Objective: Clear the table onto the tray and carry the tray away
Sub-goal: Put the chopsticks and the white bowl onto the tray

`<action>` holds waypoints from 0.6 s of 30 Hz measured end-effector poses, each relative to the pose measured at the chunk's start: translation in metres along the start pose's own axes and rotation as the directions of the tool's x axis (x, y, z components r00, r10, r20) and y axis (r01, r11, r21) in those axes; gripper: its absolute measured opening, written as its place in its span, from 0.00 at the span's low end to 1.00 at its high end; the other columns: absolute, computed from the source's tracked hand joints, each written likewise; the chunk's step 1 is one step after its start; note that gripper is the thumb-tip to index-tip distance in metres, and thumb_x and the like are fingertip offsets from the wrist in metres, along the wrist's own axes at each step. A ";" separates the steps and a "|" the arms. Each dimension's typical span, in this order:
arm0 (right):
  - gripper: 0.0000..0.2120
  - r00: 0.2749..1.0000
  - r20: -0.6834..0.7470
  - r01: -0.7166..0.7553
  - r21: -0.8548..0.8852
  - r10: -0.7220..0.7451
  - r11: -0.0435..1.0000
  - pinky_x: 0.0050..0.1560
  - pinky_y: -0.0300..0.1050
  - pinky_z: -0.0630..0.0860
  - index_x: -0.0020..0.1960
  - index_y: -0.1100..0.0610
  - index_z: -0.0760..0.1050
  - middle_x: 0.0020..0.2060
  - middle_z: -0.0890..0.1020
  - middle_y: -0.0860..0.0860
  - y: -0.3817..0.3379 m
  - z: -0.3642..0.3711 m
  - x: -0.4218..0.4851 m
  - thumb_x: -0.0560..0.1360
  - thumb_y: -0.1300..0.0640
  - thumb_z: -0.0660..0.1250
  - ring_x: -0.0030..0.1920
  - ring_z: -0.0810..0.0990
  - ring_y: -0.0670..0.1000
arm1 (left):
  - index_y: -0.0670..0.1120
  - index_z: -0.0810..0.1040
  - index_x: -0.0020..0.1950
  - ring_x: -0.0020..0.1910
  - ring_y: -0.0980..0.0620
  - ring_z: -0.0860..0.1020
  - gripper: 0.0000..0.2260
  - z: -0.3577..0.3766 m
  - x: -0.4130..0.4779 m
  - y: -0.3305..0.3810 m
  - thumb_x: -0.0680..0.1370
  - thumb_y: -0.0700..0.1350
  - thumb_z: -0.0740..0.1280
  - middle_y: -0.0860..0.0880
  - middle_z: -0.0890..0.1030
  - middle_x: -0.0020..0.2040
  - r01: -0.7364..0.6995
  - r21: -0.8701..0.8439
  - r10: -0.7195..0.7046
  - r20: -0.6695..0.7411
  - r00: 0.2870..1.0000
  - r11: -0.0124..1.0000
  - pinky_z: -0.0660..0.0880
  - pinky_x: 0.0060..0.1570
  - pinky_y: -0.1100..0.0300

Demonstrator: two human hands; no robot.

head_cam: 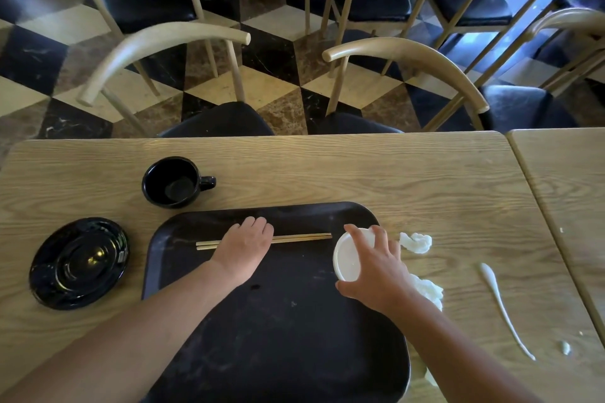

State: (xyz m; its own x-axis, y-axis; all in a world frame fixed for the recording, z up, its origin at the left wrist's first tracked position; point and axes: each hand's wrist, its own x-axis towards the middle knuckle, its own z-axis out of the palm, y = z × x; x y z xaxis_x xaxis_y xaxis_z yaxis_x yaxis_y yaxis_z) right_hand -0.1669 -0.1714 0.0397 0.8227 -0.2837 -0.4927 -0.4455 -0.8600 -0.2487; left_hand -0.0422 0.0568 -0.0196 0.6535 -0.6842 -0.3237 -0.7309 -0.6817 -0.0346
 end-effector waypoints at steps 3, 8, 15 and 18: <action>0.51 1.000 0.011 0.011 -0.034 -0.010 0.999 0.60 0.59 0.76 0.76 0.37 0.47 0.74 0.52 0.51 0.001 0.001 -0.002 0.62 0.40 0.74 0.70 0.59 0.60 | 0.43 0.77 0.49 0.39 0.49 0.75 0.21 0.003 0.002 -0.004 0.60 0.32 0.76 0.46 0.77 0.42 0.012 -0.043 -0.014 -0.042 0.999 0.999 0.74 0.33 0.58; 0.51 1.000 0.005 0.004 -0.033 -0.003 0.999 0.61 0.59 0.75 0.76 0.37 0.47 0.75 0.52 0.51 0.001 0.000 -0.001 0.63 0.40 0.74 0.71 0.58 0.60 | 0.42 0.78 0.49 0.40 0.47 0.75 0.20 0.003 0.001 -0.010 0.60 0.34 0.77 0.45 0.77 0.44 0.023 -0.086 -0.029 -0.065 0.997 0.996 0.74 0.35 0.56; 0.51 1.000 -0.008 -0.011 -0.004 0.011 1.000 0.62 0.60 0.75 0.76 0.37 0.47 0.75 0.52 0.51 0.002 0.002 0.000 0.63 0.40 0.75 0.71 0.58 0.60 | 0.42 0.77 0.46 0.39 0.46 0.75 0.19 0.005 0.008 -0.016 0.60 0.27 0.73 0.46 0.76 0.41 0.088 -0.151 -0.105 -0.112 0.988 0.985 0.75 0.35 0.55; 0.51 1.000 -0.006 -0.016 0.003 0.016 1.000 0.61 0.60 0.75 0.76 0.36 0.47 0.75 0.52 0.51 0.002 0.006 0.002 0.62 0.40 0.75 0.71 0.59 0.60 | 0.42 0.77 0.47 0.38 0.47 0.75 0.18 0.007 0.013 -0.019 0.62 0.26 0.72 0.46 0.76 0.41 0.088 -0.199 -0.115 -0.128 0.985 0.976 0.76 0.36 0.54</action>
State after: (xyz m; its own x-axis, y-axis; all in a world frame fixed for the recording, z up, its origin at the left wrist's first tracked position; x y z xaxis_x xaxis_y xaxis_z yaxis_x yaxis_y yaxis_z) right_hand -0.1686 -0.1710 0.0334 0.8175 -0.3005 -0.4914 -0.4599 -0.8541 -0.2428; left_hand -0.0216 0.0629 -0.0294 0.7529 -0.6291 -0.1935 -0.6167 -0.7770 0.1263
